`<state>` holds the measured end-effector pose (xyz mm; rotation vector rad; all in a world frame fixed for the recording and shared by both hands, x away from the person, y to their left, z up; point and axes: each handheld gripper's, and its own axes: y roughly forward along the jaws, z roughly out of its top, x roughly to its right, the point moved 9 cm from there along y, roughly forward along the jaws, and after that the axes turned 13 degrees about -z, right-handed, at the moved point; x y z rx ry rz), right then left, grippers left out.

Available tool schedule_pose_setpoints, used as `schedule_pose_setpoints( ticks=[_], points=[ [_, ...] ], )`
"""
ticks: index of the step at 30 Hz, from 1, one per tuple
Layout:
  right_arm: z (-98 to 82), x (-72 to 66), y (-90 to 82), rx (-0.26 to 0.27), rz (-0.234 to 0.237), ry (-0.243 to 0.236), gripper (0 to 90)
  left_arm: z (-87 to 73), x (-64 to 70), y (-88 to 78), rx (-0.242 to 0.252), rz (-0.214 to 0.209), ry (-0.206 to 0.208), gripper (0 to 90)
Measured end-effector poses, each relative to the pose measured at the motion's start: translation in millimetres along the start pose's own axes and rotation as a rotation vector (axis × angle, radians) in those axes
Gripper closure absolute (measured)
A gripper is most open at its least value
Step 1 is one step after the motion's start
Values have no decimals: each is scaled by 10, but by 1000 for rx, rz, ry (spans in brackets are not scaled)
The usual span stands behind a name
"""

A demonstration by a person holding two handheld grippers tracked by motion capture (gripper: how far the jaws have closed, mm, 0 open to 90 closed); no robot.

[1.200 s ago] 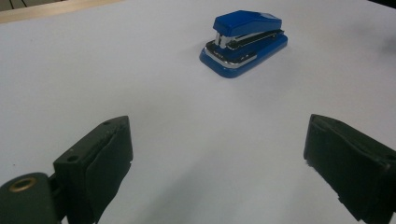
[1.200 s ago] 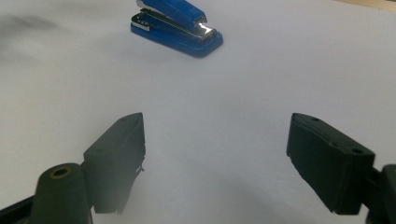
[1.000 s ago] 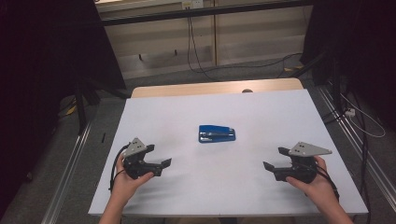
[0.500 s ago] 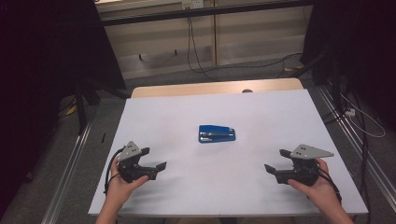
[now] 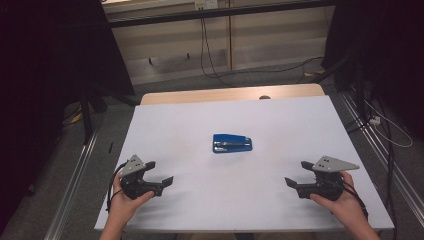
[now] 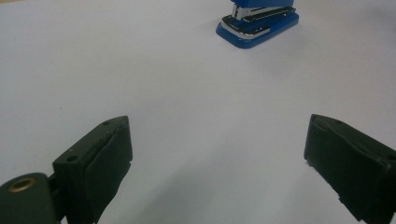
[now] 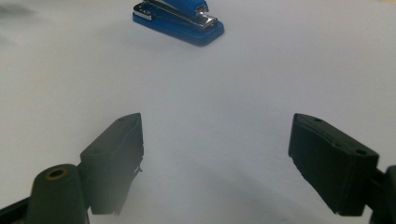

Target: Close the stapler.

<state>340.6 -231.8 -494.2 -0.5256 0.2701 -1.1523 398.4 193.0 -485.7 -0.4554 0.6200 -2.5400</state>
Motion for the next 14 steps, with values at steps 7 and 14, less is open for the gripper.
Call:
schedule_pose_setpoints(
  ticks=[7,14],
  points=[
    [26,-9,-17,18,-2,-7,184,-23,-10,-22,-1,-2,-5,79],
    [12,-9,7,15,2,-10,184,-19,-7,-21,0,-6,-4,79]
  ],
)
